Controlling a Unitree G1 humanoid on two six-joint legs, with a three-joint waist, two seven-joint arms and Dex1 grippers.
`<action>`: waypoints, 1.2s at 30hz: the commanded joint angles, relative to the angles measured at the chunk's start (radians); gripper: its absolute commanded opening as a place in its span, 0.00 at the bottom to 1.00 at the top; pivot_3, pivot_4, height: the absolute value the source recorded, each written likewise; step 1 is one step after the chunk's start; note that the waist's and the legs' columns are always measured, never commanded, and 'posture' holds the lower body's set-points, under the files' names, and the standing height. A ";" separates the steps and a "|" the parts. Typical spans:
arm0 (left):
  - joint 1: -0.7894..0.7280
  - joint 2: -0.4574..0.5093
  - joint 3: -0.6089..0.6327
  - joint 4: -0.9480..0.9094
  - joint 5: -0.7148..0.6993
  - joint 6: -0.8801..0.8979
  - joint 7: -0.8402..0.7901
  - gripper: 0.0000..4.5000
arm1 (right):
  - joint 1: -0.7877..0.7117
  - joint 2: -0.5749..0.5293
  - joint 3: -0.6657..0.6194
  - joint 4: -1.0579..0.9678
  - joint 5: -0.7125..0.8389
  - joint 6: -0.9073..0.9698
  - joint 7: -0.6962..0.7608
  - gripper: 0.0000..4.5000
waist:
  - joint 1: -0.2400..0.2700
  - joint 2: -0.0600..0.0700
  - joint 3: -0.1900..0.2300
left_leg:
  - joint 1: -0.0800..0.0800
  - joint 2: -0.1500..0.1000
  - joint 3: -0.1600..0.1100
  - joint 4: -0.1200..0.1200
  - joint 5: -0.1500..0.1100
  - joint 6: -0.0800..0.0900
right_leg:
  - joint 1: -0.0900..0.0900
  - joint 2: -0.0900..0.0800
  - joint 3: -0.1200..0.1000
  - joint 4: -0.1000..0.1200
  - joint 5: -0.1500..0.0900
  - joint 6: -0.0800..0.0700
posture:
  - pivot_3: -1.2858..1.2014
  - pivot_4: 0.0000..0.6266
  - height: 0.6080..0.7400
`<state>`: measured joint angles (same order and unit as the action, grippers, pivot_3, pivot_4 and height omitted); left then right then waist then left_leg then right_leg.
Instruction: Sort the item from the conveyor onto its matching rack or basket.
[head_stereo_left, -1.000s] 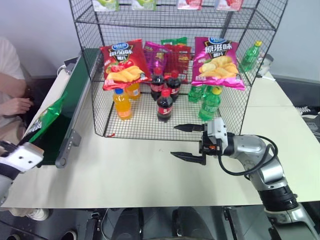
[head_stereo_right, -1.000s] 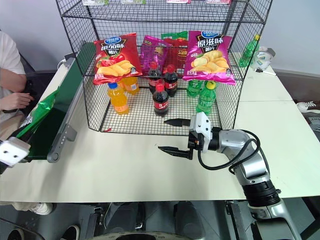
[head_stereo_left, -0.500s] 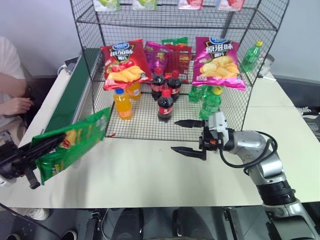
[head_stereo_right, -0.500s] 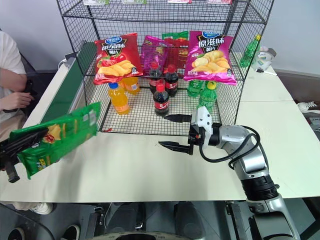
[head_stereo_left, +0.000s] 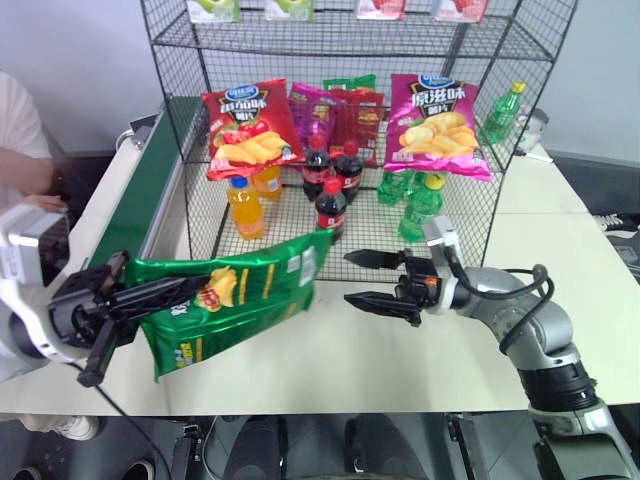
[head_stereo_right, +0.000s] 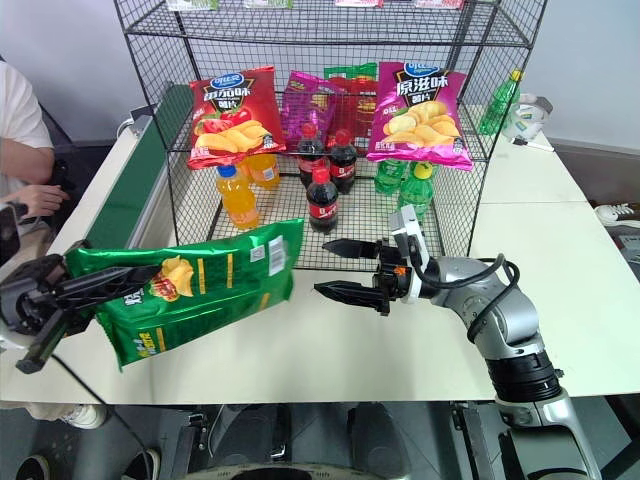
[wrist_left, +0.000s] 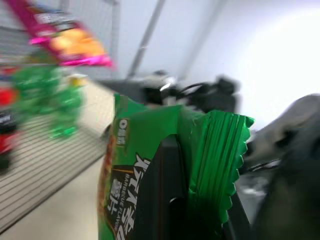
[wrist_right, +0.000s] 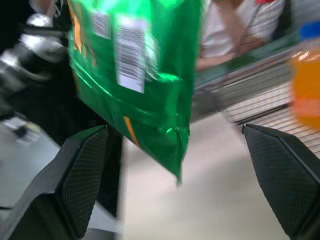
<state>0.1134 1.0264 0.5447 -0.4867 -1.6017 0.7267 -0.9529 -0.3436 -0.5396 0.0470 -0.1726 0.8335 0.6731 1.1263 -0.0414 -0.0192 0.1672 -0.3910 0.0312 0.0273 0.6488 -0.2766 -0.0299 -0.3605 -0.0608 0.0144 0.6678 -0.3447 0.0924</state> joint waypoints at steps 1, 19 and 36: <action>-0.103 -0.011 -0.065 0.039 -0.086 0.056 0.019 0.01 | -0.027 0.015 -0.054 -0.020 0.125 0.105 -0.017 1.00 | -0.001 0.000 0.000 | 0.000 0.000 0.000 0.000 0.000 0.000 | 0.000 0.000 0.000 0.000 0.000 0.000 | 0.52 0.24 0.99; -0.406 -0.211 -0.238 0.189 0.106 0.130 -0.011 0.01 | -0.033 0.077 0.006 -0.111 0.161 0.157 -0.019 1.00 | -0.001 0.000 0.000 | -0.001 0.000 0.000 0.001 0.000 0.000 | -0.002 0.003 0.001 0.000 0.000 0.001 | 0.52 0.24 0.99; -0.402 -0.291 -0.226 0.175 0.213 0.119 -0.018 0.00 | -0.020 0.100 0.067 -0.084 0.046 0.081 0.008 0.02 | 0.001 0.000 0.000 | -0.002 0.000 0.000 0.001 0.000 0.000 | -0.002 0.002 0.001 0.000 0.000 0.001 | 0.52 0.24 0.99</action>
<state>-0.2877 0.7345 0.2914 -0.2804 -1.3874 0.8563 -0.9601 -0.3632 -0.4508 0.1162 -0.2418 0.8700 0.7646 1.1250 -0.0403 -0.0190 0.1675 -0.3926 0.0316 0.0273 0.6494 -0.2764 -0.0300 -0.3624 -0.0583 0.0155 0.6681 -0.3447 0.0929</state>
